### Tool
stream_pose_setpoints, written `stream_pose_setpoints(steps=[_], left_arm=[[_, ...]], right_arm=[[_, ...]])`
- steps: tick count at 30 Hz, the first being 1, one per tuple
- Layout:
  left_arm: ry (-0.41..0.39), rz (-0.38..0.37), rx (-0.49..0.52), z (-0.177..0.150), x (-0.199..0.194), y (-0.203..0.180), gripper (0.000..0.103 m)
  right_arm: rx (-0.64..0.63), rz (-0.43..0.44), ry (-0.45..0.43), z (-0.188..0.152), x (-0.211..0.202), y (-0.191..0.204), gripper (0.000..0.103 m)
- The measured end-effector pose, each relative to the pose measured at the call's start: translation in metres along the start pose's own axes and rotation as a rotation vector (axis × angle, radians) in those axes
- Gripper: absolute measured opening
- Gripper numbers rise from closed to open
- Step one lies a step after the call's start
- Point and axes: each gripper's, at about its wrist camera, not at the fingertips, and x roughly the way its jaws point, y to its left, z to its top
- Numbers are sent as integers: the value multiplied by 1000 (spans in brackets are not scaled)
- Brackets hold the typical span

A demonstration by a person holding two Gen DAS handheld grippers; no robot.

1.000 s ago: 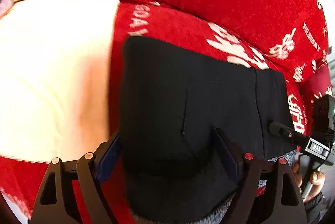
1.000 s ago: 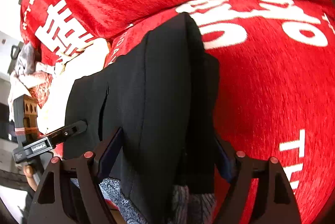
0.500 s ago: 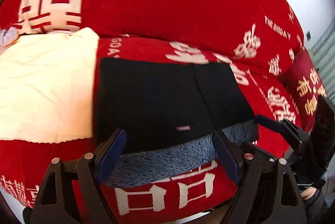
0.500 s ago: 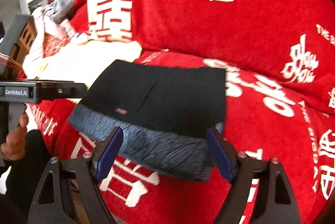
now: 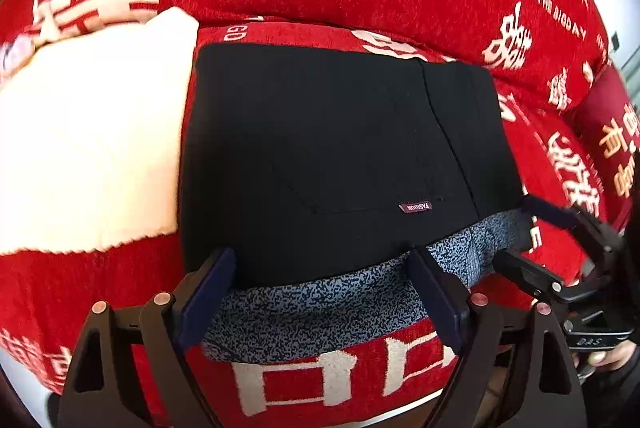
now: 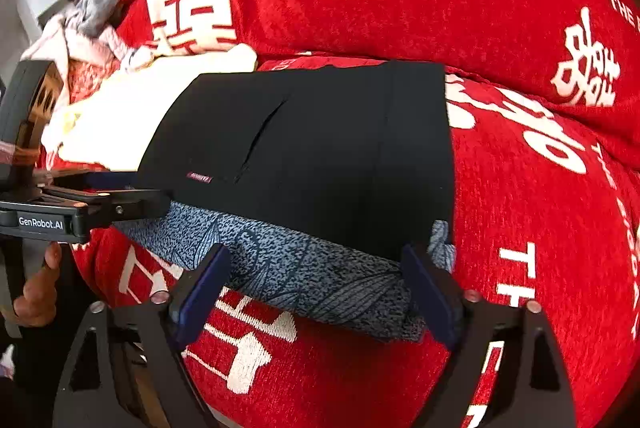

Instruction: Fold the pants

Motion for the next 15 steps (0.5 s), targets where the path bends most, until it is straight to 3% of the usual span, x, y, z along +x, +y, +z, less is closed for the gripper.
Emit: stream_pose_setpoints(steps=[3,6,9,15], left_arm=[[-68,-23,-11,22,-23,3,88],[-98,10,-29,53,-30,7,92],[-59,111,-60,93,-12,12,93],[77,194,-147,128,38,30,93]], right_arm=[[4,31,-69,17,-22,-4,91],[-3,11,-118,44,-27,-11,94],[-7,-2,-113,78,-13,-18,97],[-25,14,0,118,41,-19,97]])
